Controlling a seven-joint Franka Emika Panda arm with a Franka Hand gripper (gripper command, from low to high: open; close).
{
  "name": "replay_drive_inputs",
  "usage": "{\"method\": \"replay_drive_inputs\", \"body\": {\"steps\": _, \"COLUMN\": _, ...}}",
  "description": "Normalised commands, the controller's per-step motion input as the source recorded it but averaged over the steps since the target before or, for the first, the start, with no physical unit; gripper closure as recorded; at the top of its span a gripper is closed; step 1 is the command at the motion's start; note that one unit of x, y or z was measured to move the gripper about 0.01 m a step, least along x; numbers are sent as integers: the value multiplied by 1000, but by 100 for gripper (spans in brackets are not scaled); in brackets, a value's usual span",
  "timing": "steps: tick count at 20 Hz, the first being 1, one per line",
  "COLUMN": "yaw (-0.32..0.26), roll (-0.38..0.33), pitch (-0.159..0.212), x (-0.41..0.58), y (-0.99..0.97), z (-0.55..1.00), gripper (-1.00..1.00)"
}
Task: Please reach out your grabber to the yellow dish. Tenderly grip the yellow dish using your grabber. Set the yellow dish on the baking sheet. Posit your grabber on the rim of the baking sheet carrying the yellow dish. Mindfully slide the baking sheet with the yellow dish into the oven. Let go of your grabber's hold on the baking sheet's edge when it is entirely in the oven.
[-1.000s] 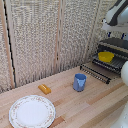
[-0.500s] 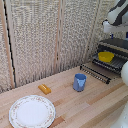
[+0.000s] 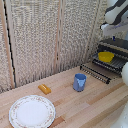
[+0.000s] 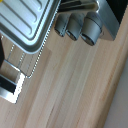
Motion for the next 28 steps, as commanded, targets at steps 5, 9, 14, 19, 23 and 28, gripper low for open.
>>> {"method": "replay_drive_inputs", "body": {"steps": 5, "yaw": 226, "roll": -354, "pitch": 31, "x": 195, "y": 0, "z": -427, "gripper": -100}}
{"method": "replay_drive_inputs", "body": {"steps": 9, "yaw": 213, "roll": -325, "pitch": 99, "x": 54, "y": 19, "z": -259, "gripper": -100}}
{"method": "replay_drive_inputs", "body": {"steps": 14, "yaw": 174, "roll": -250, "pitch": 262, "x": -164, "y": 198, "z": 4, "gripper": -100}}
{"method": "replay_drive_inputs", "body": {"steps": 19, "yaw": 162, "roll": -228, "pitch": 290, "x": -179, "y": 271, "z": 37, "gripper": -100}}
{"method": "replay_drive_inputs", "body": {"steps": 23, "yaw": 148, "roll": -230, "pitch": 259, "x": -65, "y": 294, "z": 23, "gripper": -100}}
{"method": "replay_drive_inputs", "body": {"steps": 28, "yaw": 144, "roll": -250, "pitch": 152, "x": 129, "y": 318, "z": -15, "gripper": -100}}
